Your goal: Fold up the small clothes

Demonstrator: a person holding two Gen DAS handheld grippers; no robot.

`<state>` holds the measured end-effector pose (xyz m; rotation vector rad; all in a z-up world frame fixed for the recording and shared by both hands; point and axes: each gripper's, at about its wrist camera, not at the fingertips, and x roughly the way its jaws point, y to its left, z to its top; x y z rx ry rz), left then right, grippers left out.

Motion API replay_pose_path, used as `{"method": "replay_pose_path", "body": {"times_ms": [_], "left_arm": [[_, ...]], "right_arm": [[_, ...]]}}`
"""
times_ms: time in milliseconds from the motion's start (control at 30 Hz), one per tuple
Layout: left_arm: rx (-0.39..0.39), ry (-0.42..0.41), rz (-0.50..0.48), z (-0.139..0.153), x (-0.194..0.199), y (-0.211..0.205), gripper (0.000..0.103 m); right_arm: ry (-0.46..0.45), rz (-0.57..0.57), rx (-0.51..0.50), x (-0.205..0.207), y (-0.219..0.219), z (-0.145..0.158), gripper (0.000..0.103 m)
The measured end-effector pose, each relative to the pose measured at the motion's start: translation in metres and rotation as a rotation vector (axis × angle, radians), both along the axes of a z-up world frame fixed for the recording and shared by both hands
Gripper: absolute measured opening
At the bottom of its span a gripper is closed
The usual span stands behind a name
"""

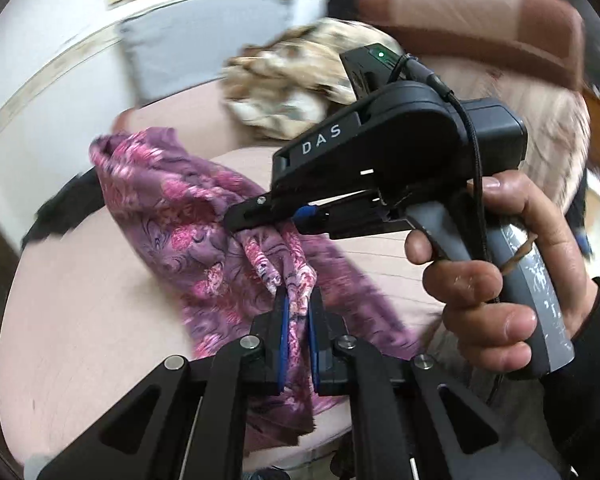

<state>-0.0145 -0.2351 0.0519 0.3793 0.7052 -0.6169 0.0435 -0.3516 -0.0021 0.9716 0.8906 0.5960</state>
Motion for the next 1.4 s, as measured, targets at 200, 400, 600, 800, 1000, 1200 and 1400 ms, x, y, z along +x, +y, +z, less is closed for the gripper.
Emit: {"method": "replay_pose_path", "body": {"times_ms": [200,400,600,800,1000,1200,1400], "left_arm": [[-0.012,0.147,-0.062,-0.041,0.021,-0.043,0.011],[-0.171,0.143,-0.022,-0.001,0.027,-0.012,0.073],[-0.041,0.147,0.121,-0.018,0.126,-0.017,0.076],[-0.024,0.243,0.283,-0.056,0.19,0.006,0.072],[-0.165,0.382,0.435,-0.077,0.226,0.051,0.072],[-0.236,0.521,0.447,-0.118,0.264,0.058,0.078],[-0.382,0.583,0.448,-0.104,0.255,0.097,0.078]], "right_arm": [[0.139,-0.15,0.083,-0.016,-0.056,-0.06,0.014],[0.254,-0.203,0.019,-0.023,-0.064,-0.078,0.031],[0.211,-0.274,0.004,-0.04,-0.086,-0.067,0.045],[0.074,-0.263,-0.319,-0.018,-0.066,0.005,0.07],[0.176,-0.172,-0.472,0.062,-0.057,-0.01,0.063],[0.351,-0.199,-0.512,0.1,-0.076,-0.088,0.02],[0.297,-0.234,-0.5,0.087,-0.088,-0.062,0.063]]}}
